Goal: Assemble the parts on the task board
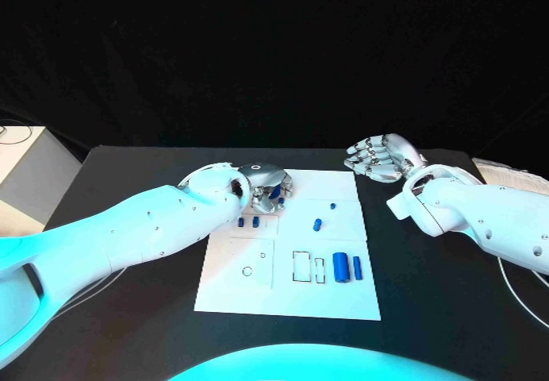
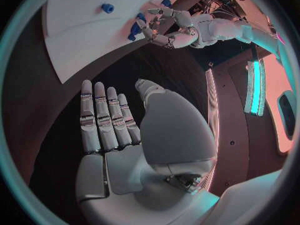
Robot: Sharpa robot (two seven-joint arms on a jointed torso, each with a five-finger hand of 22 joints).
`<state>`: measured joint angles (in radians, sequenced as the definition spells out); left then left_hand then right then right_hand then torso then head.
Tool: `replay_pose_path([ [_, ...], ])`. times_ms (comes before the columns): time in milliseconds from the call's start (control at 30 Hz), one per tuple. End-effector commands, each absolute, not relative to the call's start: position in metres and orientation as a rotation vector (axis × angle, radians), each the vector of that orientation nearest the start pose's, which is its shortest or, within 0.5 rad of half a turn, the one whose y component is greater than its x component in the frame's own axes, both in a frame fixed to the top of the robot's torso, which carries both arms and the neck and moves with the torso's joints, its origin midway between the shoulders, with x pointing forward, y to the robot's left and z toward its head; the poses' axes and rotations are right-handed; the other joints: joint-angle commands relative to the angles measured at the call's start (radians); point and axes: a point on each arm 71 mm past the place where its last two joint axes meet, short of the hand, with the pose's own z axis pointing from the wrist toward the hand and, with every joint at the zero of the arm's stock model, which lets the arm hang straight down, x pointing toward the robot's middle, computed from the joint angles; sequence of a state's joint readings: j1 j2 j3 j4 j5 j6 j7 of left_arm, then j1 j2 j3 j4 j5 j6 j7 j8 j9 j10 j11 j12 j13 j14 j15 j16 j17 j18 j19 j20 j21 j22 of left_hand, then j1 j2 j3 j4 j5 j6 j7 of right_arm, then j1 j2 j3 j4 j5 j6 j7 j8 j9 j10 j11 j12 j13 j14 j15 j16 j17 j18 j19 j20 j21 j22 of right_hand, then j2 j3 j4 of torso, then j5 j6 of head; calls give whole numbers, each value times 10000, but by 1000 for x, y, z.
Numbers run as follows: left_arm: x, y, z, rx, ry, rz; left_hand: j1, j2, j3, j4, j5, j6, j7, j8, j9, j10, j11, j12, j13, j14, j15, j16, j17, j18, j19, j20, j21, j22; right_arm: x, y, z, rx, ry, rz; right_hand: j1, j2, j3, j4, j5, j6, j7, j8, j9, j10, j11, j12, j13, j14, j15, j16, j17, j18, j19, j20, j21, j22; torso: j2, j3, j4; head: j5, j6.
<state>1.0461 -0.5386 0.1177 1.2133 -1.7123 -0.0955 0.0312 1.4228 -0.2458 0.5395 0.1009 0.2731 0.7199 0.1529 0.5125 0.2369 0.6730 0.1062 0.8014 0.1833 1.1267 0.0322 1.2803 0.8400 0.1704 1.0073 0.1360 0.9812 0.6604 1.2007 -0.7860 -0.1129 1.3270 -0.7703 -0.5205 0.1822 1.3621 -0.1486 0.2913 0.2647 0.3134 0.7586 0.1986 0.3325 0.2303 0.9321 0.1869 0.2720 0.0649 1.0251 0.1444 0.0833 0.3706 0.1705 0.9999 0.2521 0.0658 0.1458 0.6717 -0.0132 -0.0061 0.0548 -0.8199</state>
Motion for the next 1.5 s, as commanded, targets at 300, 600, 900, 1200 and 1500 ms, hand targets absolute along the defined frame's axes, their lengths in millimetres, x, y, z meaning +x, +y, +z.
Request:
replay_pose_path([
  [300, 515, 121, -241, 4579, 18109, -6354, 177, 149, 320, -90, -30, 272, -14, -173, -94, 382, -34, -87, -133, 174, -34, 312, 78, 112, 37, -38, 400, 335, 514, -238, -208, 4477, 15360, 9214, 95, -29, 42, 0, 47, 35, 523, -45, -11, 30, 27, -41, -14, 19, -5, -54, -8, 135, -52, -9, -3, -9, -14, -6, 12, -12, -32],
  [600, 515, 121, -243, 4724, 18420, -6310, 184, 226, 531, -212, -43, 625, -99, -296, -138, 832, -132, -224, -282, 279, -107, 565, 111, 77, 71, -85, 767, 716, 514, -238, -208, 4467, 15385, 9238, 83, -34, 56, 2, 43, 47, 529, -44, -16, 44, 30, -51, -12, 36, -4, -57, -43, 134, -44, -9, 0, -41, -18, -10, 10, -15, -49],
  [900, 513, 122, -244, 4831, 18558, -6330, 118, 302, 623, -301, -59, 981, -174, -410, -124, 1287, -234, -455, -428, 460, -187, 791, 253, 23, 173, -156, 1065, 1079, 514, -237, -208, 4451, 15416, 9278, 83, -34, 56, 2, 43, 47, 529, -44, -16, 44, 30, -51, -12, 36, -4, -57, -43, 134, -44, -9, 0, -41, -14, -5, 11, -5, -68],
  [1200, 512, 122, -244, 4852, 18546, -6431, 36, 336, 622, -325, -69, 1184, -178, -470, -102, 1512, -248, -619, -501, 469, -184, 854, 186, 14, 162, -163, 1135, 1146, 514, -236, -208, 4442, 15436, 9293, 83, -34, 56, 2, 43, 47, 529, -44, -16, 44, 30, -51, -12, 36, -4, -57, -43, 134, -44, -9, 0, -41, -12, -9, 11, 2, -98],
  [1500, 511, 120, -243, 4836, 18532, -6572, -68, 347, 587, -292, -77, 1228, -148, -547, -102, 1621, -227, -731, -545, 452, -154, 877, 126, 10, 140, -143, 1142, 1156, 514, -236, -208, 4438, 15450, 9300, 83, -34, 56, 2, 43, 47, 529, -44, -16, 44, 30, -51, -12, 36, -4, -57, -43, 134, -44, -9, 0, -41, -14, -3, 6, 9, -108],
])
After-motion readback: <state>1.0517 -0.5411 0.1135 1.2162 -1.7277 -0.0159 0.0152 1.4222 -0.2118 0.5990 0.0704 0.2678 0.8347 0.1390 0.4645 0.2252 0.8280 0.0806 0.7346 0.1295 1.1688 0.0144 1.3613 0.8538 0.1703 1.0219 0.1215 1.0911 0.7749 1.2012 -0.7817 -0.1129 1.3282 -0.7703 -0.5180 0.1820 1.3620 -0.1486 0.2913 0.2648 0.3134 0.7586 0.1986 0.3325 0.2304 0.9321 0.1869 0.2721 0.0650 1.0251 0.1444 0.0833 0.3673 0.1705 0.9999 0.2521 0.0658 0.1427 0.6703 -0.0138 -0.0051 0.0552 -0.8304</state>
